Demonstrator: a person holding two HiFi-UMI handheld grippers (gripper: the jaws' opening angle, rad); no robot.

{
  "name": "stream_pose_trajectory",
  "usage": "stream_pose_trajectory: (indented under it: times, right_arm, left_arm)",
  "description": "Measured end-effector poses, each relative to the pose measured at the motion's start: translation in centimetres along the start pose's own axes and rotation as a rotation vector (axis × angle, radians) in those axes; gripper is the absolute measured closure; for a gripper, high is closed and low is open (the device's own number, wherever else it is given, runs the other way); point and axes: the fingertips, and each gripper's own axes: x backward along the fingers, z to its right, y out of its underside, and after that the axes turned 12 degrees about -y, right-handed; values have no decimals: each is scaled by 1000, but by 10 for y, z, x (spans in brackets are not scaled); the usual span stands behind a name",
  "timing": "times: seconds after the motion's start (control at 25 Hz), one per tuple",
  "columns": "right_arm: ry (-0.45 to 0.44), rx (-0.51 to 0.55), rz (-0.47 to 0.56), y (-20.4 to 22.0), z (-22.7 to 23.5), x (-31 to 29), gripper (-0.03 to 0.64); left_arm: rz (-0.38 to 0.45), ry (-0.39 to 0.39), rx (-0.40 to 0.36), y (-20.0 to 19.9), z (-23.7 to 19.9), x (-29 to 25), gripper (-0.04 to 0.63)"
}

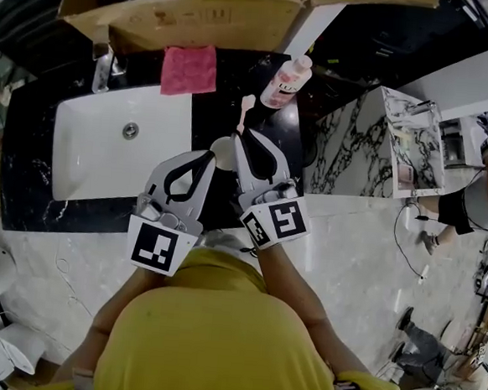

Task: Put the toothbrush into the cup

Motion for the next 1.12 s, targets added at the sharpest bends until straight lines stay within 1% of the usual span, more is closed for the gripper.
stream_pose_trajectory:
  times: [0.16,0.32,0.68,0.84,0.88,1.04,1.12]
  right_arm:
    - [-8,-7,-44,18,-2,-4,560]
    - [-1,15,-114,32,-4,-5,560]
    - [31,26,-341,64,4,0,558]
    - [39,11,-440,79,6,1,557]
    - [43,8,-453,81,6,2,549]
    - [60,-4,-468,80,8,6,453]
    - [73,-10,-457,76,10,11,451]
  left_arm:
    - [-1,-1,-2,0,-1,0,592]
    - [6,-1,5,-1,-2,0,592]
    - [-1,12,6,3,-1,-5,592]
    - [0,13,5,4,0,-6,592]
    - [1,13,5,4,0,-6,592]
    - [2,12,9,4,-2,-5,592]
    - [2,12,12,4,-3,-5,592]
